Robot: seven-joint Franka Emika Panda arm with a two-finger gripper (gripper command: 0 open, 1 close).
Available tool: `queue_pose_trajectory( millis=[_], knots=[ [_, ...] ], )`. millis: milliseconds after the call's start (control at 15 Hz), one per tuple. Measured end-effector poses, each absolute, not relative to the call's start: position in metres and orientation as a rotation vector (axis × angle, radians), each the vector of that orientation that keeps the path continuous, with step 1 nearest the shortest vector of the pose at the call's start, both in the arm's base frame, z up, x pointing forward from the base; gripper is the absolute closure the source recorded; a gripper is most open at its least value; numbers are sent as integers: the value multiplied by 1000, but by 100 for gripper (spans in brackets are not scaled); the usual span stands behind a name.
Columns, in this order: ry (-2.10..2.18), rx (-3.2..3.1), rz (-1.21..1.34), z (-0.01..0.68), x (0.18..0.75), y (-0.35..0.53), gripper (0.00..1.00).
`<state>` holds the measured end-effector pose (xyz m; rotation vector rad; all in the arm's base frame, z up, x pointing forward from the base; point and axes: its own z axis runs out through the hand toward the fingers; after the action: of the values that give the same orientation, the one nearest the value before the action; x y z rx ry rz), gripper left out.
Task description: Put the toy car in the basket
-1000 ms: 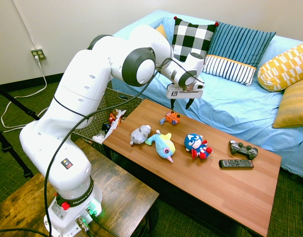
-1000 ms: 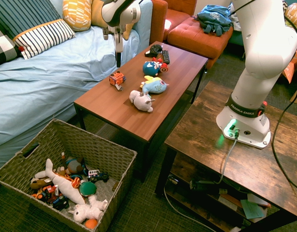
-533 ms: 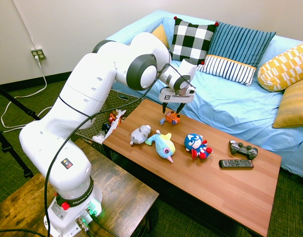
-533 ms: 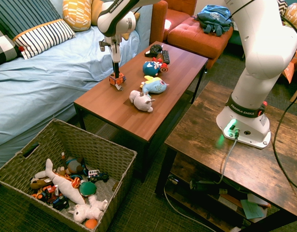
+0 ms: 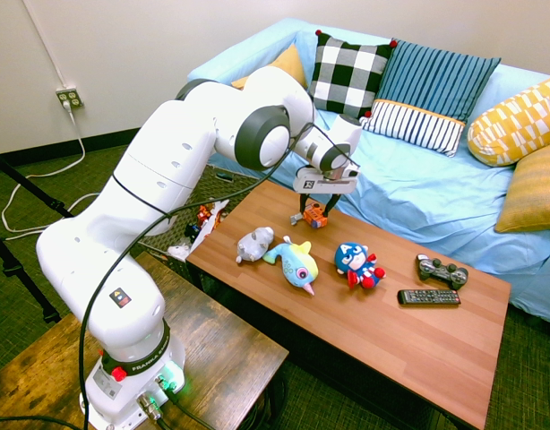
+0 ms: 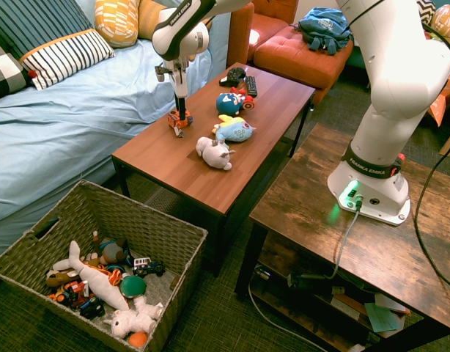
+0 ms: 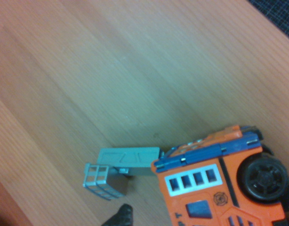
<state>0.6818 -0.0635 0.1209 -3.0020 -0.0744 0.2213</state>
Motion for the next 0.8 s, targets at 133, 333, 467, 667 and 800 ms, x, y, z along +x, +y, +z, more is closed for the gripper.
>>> queue_pose_trajectory(
  millis=[133,333,467,667,800],
  knots=[
    [-78,-3001,224,113,681,-69,100],
    [-78,-3001,219,112,681,-75,100],
    [-79,-2999,222,110,681,-75,100],
    [-79,-2997,226,108,681,-74,100],
    [-78,-2997,227,107,681,-74,100]
  ],
)
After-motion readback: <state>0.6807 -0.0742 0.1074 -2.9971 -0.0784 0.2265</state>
